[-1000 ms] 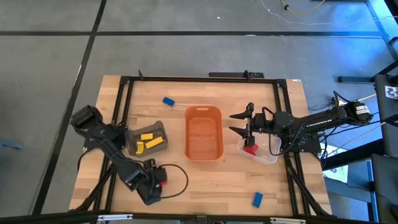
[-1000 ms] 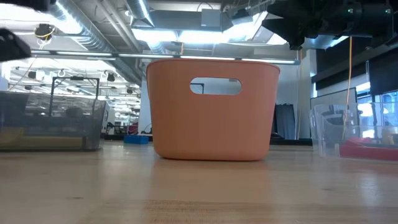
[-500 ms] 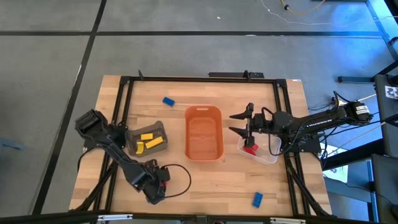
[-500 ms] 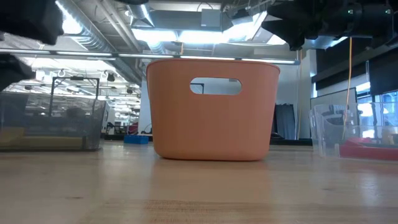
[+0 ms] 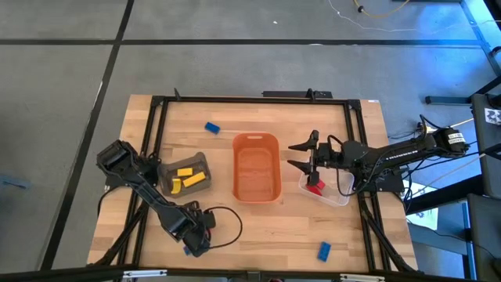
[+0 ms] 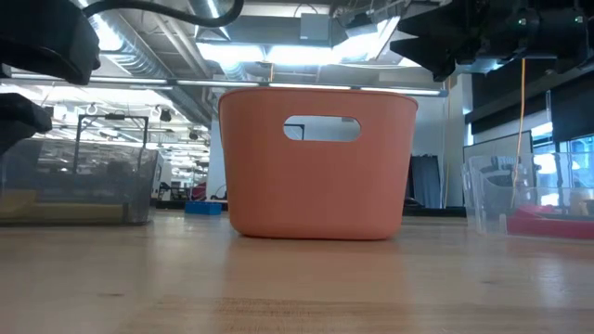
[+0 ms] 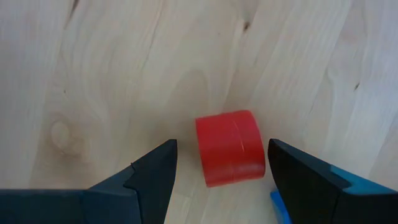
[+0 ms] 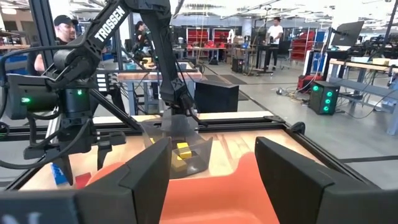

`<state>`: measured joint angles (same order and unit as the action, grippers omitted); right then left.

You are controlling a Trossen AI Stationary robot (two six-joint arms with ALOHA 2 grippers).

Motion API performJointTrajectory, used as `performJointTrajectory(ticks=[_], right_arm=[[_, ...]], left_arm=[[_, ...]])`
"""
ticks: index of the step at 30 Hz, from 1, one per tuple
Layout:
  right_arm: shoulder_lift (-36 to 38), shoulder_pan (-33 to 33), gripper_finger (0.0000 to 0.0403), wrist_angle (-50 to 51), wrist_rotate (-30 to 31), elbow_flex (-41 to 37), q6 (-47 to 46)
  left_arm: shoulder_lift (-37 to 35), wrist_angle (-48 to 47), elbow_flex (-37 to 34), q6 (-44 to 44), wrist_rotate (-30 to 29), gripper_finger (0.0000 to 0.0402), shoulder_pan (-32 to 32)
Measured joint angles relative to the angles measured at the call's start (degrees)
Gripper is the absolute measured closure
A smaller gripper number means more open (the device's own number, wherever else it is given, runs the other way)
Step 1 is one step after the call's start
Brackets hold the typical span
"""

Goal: Sort & place blocks by color
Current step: Put the red block into the transparent bin

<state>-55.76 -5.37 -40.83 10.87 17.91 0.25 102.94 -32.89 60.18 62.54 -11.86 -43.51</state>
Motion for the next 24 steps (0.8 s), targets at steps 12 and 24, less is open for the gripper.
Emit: performJointTrajectory(ticks=[12,24], right_arm=[[0.0,0.0,0.0168,0.9,0.0,0.0,0.0],[0.0,0.0,0.0168,1.8,0.0,0.0,-0.2]], left_arm=[[0.0,0.0,-0.1,0.1,-0.7,0.0158,0.3],[0.0,0.0,-0.1,0.1,-0.7,0.0158,0.3]])
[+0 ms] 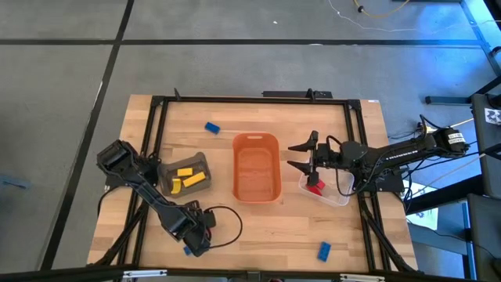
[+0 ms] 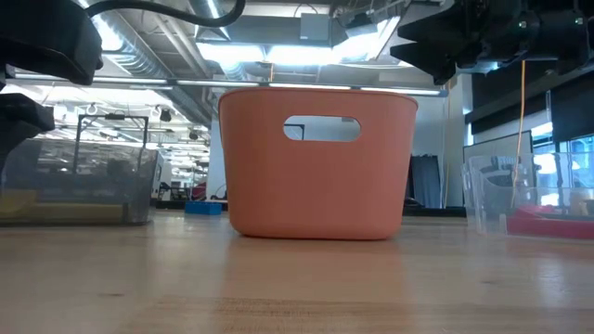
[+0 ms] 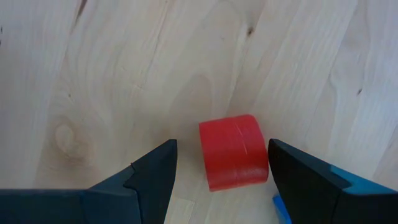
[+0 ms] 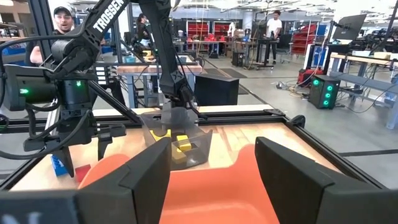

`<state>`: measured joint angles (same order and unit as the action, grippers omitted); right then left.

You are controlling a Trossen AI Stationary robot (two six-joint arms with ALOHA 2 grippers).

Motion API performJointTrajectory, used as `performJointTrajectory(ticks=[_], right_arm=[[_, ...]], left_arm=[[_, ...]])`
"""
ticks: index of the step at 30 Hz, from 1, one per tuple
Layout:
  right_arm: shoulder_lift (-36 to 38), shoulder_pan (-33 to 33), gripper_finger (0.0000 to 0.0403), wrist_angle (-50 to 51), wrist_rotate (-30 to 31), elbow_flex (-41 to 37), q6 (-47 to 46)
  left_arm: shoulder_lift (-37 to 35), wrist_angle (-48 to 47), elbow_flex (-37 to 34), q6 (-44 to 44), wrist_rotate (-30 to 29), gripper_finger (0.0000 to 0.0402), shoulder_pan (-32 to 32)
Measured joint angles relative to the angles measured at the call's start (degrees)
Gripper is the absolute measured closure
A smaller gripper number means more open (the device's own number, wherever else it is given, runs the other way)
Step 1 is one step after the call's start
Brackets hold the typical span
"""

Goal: Sort & place blocks by color
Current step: Put the red block into the transparent bin

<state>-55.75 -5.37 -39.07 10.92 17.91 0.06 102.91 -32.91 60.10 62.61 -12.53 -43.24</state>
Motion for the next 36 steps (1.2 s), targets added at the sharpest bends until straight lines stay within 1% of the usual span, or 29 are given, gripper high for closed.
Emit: performJointTrajectory(ticks=[6,10,13,15,17,22,23,32,36], right_arm=[[0.0,0.0,0.0168,0.5,0.0,0.0,0.0],[0.0,0.0,0.0168,0.5,0.0,0.0,0.0],[0.0,0.0,0.0168,0.5,0.0,0.0,0.0],[0.0,0.0,0.0168,0.4,0.0,0.0,0.0],[0.0,0.0,0.0168,0.5,0.0,0.0,0.0],[0.0,0.0,0.0168,1.0,0.0,0.0,0.0],[0.0,0.0,0.0168,1.0,0.0,0.0,0.0],[0.0,0.0,0.0168,1.2,0.0,0.0,0.0],[0.0,0.0,0.0168,1.3,0.0,0.0,0.0]], left_arm=[[-0.1,0.0,0.0,0.0,0.1,0.0158,0.0],[-0.1,-0.1,0.0,0.2,1.4,0.0159,0.9],[-0.1,-0.1,0.0,0.2,2.0,0.0166,1.7],[-0.1,-0.1,0.0,0.2,2.2,0.0180,2.1],[-0.1,-0.1,0.0,0.2,2.2,0.0201,2.3],[-0.1,-0.1,0.0,0.2,0.3,0.0276,2.3],[-0.1,-0.1,0.0,0.2,0.2,0.0282,2.3],[-1.1,-1.8,0.0,-2.1,-0.3,0.0282,2.3],[-4.7,-4.3,0.0,-4.5,-2.7,0.0282,2.4]])
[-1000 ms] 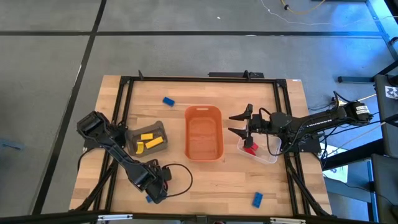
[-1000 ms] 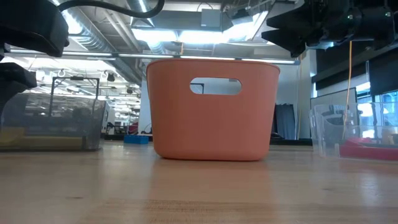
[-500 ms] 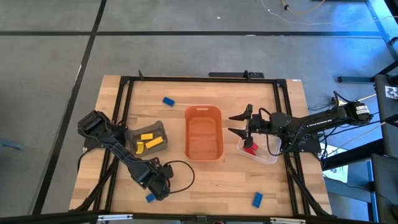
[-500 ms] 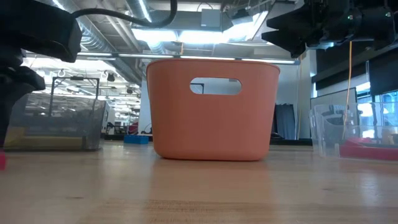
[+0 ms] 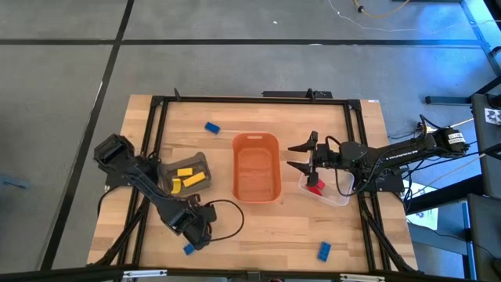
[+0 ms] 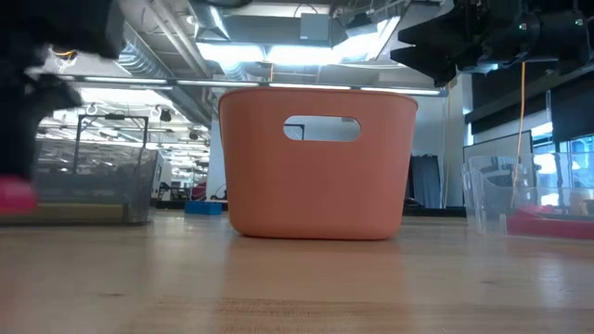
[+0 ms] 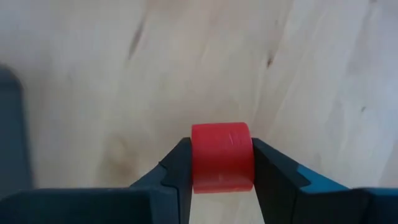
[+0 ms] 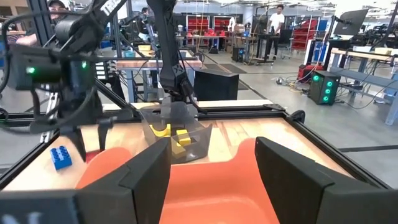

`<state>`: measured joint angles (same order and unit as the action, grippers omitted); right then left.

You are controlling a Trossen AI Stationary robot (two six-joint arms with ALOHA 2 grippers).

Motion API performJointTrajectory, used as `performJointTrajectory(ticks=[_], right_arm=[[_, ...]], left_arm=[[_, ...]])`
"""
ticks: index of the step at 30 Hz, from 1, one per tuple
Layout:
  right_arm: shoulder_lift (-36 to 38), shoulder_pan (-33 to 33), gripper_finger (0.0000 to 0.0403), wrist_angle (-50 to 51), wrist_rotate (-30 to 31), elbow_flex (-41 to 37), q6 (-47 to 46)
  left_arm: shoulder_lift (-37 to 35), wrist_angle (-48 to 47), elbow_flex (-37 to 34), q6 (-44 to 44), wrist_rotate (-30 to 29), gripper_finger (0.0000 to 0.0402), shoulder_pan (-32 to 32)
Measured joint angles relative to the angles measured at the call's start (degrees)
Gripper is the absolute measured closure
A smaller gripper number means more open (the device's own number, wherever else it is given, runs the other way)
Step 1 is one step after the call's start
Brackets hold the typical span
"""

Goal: Sort & place blocks by color
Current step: Put the red block into the transparent bin

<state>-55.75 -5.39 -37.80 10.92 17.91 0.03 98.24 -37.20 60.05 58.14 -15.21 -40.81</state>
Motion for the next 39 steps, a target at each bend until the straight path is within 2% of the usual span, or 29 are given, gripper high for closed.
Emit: performJointTrajectory(ticks=[4,10,13,17,20,25,28,33,36,39], right_arm=[[0.0,0.0,0.0168,0.1,0.0,0.0,0.0],[0.0,0.0,0.0168,0.1,0.0,0.0,0.0],[0.0,0.0,0.0168,0.0,0.0,0.0,0.0],[0.0,0.0,0.0168,0.0,0.0,0.0,0.0],[0.0,0.0,0.0168,0.0,0.0,0.0,0.0],[0.0,0.0,0.0168,0.0,0.0,0.0,0.0],[0.0,0.0,0.0168,0.0,0.0,0.0,0.0],[0.0,0.0,0.0168,0.0,0.0,0.0,0.0],[0.0,0.0,0.0168,0.0,0.0,0.0,-0.3],[0.0,0.0,0.0168,0.0,0.0,0.0,-4.9]], left_arm=[[-6.5,-5.3,0.0,-1.3,-6.3,0.0282,0.0],[-18.3,-9.1,-0.2,-8.1,-22.1,0.0282,0.3],[-24.5,-7.7,-2.3,-14.7,-28.9,0.0282,1.7],[-33.6,1.5,-10.1,-23.3,-32.9,0.0282,6.7],[-40.7,17.6,-19.2,-32.3,-29.6,0.0282,11.9],[-48.6,51.6,-33.0,-48.4,-11.9,0.0282,21.0],[-50.6,64.6,-37.5,-52.2,-3.1,0.0282,25.9],[-50.4,69.4,-39.8,-52.4,1.2,0.0282,30.9],[-48.4,69.7,-39.8,-52.3,1.5,0.0282,32.3],[-46.9,71.8,-39.8,-51.6,1.6,0.0282,32.7]])
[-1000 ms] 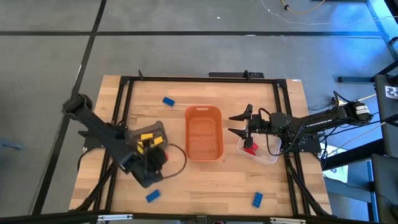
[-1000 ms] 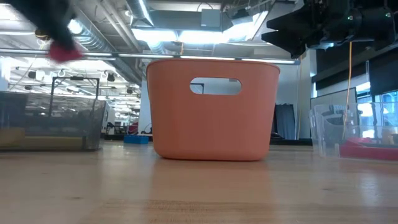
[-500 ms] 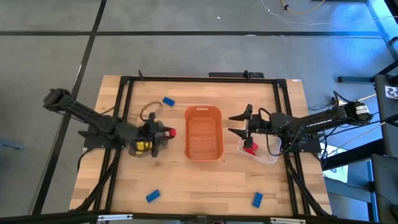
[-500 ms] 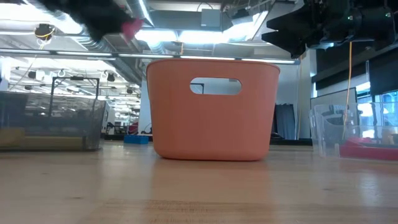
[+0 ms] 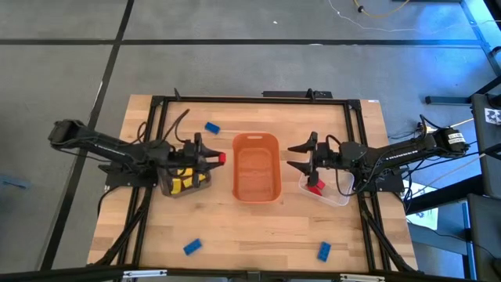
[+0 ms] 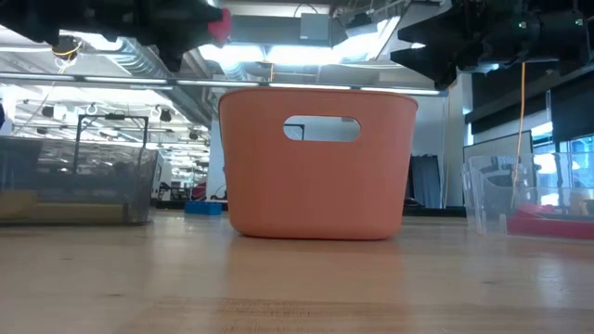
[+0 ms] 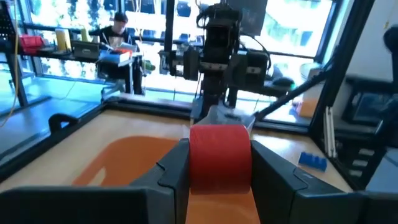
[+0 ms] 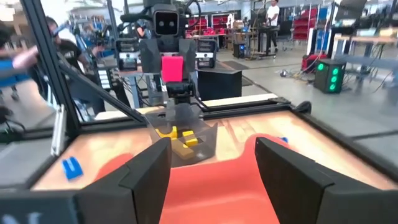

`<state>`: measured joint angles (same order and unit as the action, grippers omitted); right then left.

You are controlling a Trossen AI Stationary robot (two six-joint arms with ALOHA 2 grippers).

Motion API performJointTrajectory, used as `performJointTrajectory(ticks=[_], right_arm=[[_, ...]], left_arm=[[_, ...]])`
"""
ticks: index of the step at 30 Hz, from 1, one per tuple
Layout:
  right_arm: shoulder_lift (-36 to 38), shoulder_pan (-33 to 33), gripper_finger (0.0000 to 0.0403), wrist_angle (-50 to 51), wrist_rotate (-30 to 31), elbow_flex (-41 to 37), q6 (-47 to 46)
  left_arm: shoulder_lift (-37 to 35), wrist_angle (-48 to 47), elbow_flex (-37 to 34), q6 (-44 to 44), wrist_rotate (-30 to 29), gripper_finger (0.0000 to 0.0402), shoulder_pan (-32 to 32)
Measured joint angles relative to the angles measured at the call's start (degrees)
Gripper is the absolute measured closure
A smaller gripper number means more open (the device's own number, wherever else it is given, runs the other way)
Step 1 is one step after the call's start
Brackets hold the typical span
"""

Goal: Sort & place blocks by color
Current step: Put the red block into the transparent bin

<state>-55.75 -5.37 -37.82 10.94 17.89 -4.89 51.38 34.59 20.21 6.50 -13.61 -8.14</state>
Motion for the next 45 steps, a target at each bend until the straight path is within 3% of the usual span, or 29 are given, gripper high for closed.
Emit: performJointTrajectory(ticks=[6,13,19,26,30,34,37,40,45], right_arm=[[0.0,0.0,0.0168,-0.2,0.0,0.0,-1.0],[0.0,0.0,0.0168,-0.5,0.0,0.0,-1.6],[0.0,0.0,0.0168,-0.4,0.0,0.0,-5.1],[-6.6,-3.8,0.0168,-1.1,1.9,1.9,8.8],[-13.8,-5.7,0.0168,-0.7,6.1,7.2,16.6],[-18.1,-8.3,0.0168,5.3,15.6,12.2,23.5],[-19.7,-10.1,0.0168,7.4,22.3,14.4,24.7],[-20.7,-11.0,0.0168,7.1,22.6,16.5,26.1],[-23.5,-11.5,0.0168,7.6,22.8,19.8,27.6]], left_arm=[[5.0,6.3,0.0,-1.0,0.8,0.0282,2.8],[15.4,16.4,0.5,2.0,11.3,0.0282,7.7],[24.6,17.4,8.1,2.4,17.0,0.0282,7.8],[37.4,18.9,19.7,7.4,15.4,0.0282,5.5],[43.5,19.1,25.3,10.5,19.5,0.0282,5.6],[44.6,18.7,25.8,13.0,24.2,0.0282,6.9],[42.9,18.9,24.0,13.1,23.7,0.0282,7.7],[42.5,19.8,23.3,13.2,20.7,0.0282,7.8],[42.6,21.8,23.0,15.0,20.6,0.0282,7.6]])
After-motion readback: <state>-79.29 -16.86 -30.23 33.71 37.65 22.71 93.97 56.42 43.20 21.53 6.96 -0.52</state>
